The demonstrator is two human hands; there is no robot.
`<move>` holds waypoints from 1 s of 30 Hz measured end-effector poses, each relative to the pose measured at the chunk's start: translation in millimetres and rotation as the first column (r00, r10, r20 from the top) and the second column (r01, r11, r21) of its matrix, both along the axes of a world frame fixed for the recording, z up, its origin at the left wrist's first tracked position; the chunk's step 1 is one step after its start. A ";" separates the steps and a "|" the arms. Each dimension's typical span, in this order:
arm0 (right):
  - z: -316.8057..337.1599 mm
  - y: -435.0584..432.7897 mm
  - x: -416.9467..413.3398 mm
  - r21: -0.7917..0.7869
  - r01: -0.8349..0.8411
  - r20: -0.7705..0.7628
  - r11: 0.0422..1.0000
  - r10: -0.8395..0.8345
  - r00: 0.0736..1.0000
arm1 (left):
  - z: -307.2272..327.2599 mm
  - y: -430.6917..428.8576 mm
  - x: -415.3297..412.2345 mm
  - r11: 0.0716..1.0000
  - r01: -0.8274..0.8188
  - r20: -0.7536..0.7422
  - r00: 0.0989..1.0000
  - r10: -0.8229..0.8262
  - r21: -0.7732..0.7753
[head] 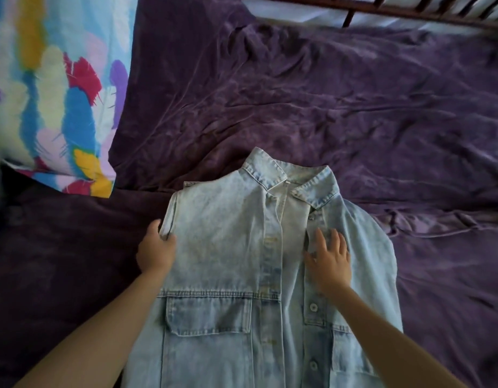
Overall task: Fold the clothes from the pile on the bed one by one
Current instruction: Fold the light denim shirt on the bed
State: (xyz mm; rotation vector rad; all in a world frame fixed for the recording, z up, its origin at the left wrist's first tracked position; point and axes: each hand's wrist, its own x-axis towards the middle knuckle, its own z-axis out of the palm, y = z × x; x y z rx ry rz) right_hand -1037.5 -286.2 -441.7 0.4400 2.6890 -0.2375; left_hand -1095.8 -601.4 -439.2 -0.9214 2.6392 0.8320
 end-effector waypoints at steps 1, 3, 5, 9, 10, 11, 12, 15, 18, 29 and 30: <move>0.7 2.1 5.1 0.020 -0.008 -0.010 1.000 0.008 1.000 | 3.6 5.8 3.8 0.998 0.020 0.017 1.000 -0.019 -0.066; 2.0 2.7 11.8 0.052 0.014 -0.006 0.999 -0.014 1.000 | 10.0 23.3 15.7 0.971 0.165 -0.033 0.984 -0.173 -0.172; 1.4 0.5 13.6 0.041 0.035 0.040 0.999 -0.036 0.999 | 12.2 48.7 34.9 0.910 0.362 -0.106 0.916 -0.388 -0.204; 2.6 -5.5 2.9 0.004 0.109 0.074 0.994 -0.109 0.991 | 11.7 98.3 65.6 0.794 0.604 -0.163 0.779 -0.606 -0.066; 3.8 -7.3 -1.0 -0.002 0.134 0.096 0.991 -0.133 0.986 | 10.9 108.8 66.7 0.762 0.648 -0.151 0.752 -0.642 -0.014; 5.0 -8.6 -4.7 -0.003 0.154 0.122 0.988 -0.153 0.981 | 10.3 117.4 64.8 0.731 0.681 -0.148 0.726 -0.671 0.028; 6.0 -8.1 -8.1 -0.006 0.170 0.142 0.985 -0.167 0.976 | 9.8 125.3 60.2 0.713 0.698 -0.163 0.712 -0.683 0.063; 8.9 -0.6 -15.0 -0.093 0.272 0.135 0.958 -0.259 0.956 | 15.0 146.9 33.9 0.728 0.648 -0.211 0.761 -0.613 0.223; 15.5 3.4 -12.8 -0.229 0.378 0.006 0.897 -0.388 0.922 | 21.3 174.8 -3.5 0.746 0.400 -0.044 0.894 -0.447 0.532; 18.2 71.3 13.0 -0.283 0.432 -0.433 0.857 -0.516 0.739 | 21.4 244.3 -73.3 0.559 -0.126 0.261 0.951 -0.168 0.820; 12.5 93.4 12.2 -0.288 0.633 -0.272 0.719 -0.695 0.666 | 22.3 246.5 -73.6 0.599 -0.077 0.272 0.931 -0.242 0.797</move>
